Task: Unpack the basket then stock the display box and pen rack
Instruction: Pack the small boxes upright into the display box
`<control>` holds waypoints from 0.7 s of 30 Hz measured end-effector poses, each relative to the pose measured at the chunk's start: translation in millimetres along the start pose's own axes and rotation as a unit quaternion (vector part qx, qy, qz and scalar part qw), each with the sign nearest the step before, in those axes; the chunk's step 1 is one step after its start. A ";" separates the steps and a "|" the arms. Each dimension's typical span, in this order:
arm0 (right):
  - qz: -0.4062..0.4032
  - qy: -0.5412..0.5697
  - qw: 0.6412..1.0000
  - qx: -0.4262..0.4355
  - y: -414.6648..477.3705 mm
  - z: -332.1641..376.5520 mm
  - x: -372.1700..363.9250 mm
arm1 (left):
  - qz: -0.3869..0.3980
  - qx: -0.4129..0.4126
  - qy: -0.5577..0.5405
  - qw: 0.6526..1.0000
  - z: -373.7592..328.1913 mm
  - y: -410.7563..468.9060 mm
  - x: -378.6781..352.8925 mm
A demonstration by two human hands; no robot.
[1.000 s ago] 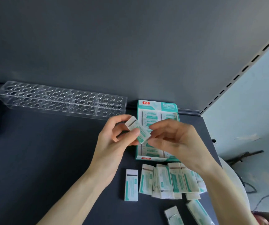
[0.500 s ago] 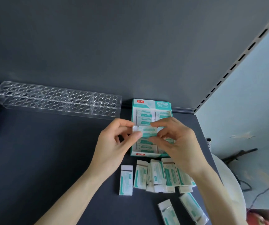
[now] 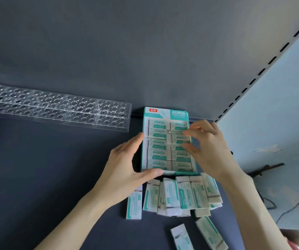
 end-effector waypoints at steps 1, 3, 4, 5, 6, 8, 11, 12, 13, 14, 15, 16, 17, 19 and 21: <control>0.001 0.000 1.000 0.002 0.8 1.2 -0.8 | -0.003 -0.001 0.002 1.000 -0.2 -0.3 -0.2; 0.002 0.016 1.000 0.012 2.2 4.9 -2.7 | -0.008 0.002 0.003 1.000 -0.3 -0.6 -0.5; 0.003 0.029 0.999 0.016 3.2 6.8 -3.6 | -0.009 0.002 0.002 1.000 -0.2 -0.3 -0.5; 0.001 0.042 0.999 0.019 4.6 8.1 -4.5 | -0.011 0.002 0.001 1.000 -0.3 -0.3 -0.4; -0.004 0.053 0.998 0.021 6.7 8.7 -5.2 | -0.012 0.002 0.001 1.000 -0.5 0.0 -0.3; -0.011 0.058 0.998 0.019 11.6 9.2 -6.6 | -0.014 0.003 0.003 1.000 -1.5 0.0 -0.1; -0.012 0.054 0.998 0.020 16.4 8.2 -9.1 | -0.010 0.006 0.006 1.000 -2.3 -0.7 -0.3; -0.013 0.050 0.998 0.022 16.8 7.9 -9.8 | -0.008 0.008 0.007 1.000 -2.3 -0.6 -0.3; -0.015 0.047 0.998 0.025 16.6 7.6 -10.0 | -0.007 0.009 0.009 1.000 -2.3 -0.7 -0.3; -0.019 0.043 0.999 0.028 16.4 7.5 -10.0 | -0.005 0.009 0.011 1.000 -2.4 -0.4 -0.4; -0.022 0.039 0.999 0.030 16.2 7.5 -10.0 | -0.003 0.009 0.013 1.000 -2.5 -0.4 0.0; -0.023 0.035 0.999 0.032 16.3 7.9 -10.1 | 0.000 0.009 0.012 1.000 -3.0 -0.1 0.5; -0.020 0.029 0.999 0.033 16.2 8.7 -10.2 | 0.002 0.008 0.011 1.000 -3.6 -0.1 1.1; -0.011 0.019 0.999 0.031 15.4 10.4 -9.2 | 0.005 0.001 0.009 1.000 -4.7 0.6 2.4; -0.023 0.034 0.999 0.025 10.6 12.4 -5.4 | 0.008 -0.014 0.007 1.000 -5.6 0.6 3.5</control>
Point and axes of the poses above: each hand's wrist, its own y-axis towards the middle knuckle, its own x-axis out of the back of the hand, z = x × y, the point moved 1 cm from there along y, towards the middle knuckle
